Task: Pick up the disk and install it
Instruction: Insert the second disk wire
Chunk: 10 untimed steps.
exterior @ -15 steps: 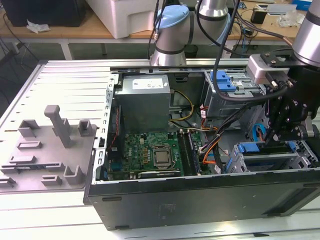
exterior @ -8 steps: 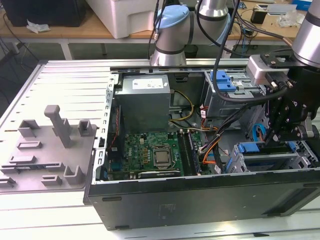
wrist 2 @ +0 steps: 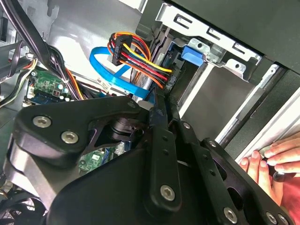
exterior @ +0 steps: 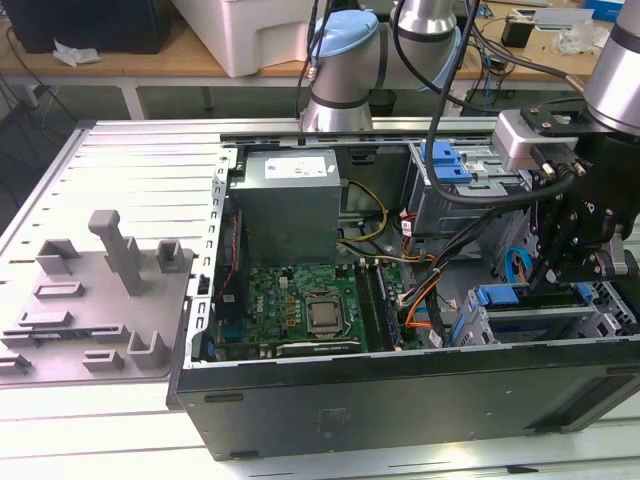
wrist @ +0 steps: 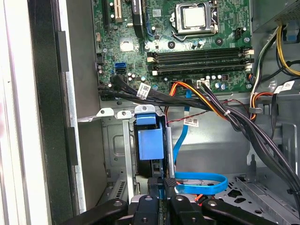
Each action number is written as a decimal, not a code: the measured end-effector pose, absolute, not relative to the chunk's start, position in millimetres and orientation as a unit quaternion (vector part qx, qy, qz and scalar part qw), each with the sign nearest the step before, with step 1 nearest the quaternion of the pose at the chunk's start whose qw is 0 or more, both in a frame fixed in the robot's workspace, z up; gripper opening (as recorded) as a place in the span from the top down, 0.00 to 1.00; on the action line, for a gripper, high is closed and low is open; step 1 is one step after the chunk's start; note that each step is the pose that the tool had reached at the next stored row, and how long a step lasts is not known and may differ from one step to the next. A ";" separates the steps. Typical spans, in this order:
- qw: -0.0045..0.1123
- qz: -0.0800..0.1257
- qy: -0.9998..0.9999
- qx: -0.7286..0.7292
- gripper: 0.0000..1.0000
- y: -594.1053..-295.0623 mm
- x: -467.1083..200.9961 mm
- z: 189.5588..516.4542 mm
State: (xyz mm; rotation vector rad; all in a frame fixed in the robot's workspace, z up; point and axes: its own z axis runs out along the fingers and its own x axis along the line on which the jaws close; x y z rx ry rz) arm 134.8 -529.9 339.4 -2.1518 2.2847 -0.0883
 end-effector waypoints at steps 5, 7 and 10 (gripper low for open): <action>0.001 -0.028 0.728 -0.685 0.84 -529.9 134.8 339.3; 0.001 -0.028 0.728 -0.685 0.84 -529.9 134.8 339.3; 0.001 -0.028 0.728 -0.685 0.84 -529.9 134.8 339.3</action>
